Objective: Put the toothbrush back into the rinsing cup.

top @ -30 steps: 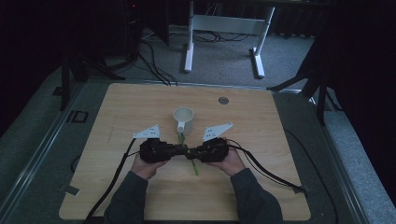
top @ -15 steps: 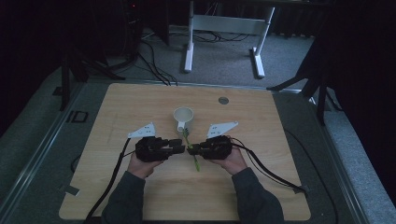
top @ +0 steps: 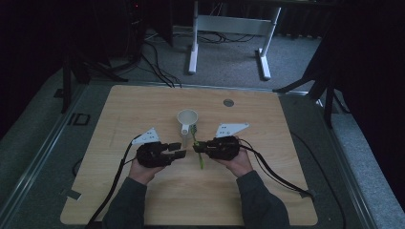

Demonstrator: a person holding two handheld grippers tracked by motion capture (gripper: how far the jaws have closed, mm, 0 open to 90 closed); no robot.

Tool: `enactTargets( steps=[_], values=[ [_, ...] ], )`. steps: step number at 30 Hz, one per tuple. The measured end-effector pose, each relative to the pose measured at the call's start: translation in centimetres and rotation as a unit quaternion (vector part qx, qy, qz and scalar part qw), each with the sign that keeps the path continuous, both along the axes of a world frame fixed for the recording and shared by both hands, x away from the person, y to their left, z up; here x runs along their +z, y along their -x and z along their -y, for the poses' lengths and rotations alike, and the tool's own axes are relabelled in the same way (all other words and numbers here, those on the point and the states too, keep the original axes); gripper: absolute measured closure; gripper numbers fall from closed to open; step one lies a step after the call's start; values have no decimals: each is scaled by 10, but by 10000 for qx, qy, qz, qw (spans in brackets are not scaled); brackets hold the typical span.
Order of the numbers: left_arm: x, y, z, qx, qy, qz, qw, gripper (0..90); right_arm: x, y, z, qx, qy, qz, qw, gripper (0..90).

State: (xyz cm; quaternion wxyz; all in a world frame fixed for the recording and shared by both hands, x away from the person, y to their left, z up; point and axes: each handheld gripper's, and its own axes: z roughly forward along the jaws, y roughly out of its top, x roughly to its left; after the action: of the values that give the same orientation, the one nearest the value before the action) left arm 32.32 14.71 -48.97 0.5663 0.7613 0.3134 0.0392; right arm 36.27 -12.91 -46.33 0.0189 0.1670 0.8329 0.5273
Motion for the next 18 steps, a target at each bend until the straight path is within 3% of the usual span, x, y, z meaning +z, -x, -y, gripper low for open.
enactTargets(
  steps=[18],
  values=[
    [-13,4,0,288,-428,-57,9987,555,9,-4,5,-401,-398,232,9981,811]
  ],
)
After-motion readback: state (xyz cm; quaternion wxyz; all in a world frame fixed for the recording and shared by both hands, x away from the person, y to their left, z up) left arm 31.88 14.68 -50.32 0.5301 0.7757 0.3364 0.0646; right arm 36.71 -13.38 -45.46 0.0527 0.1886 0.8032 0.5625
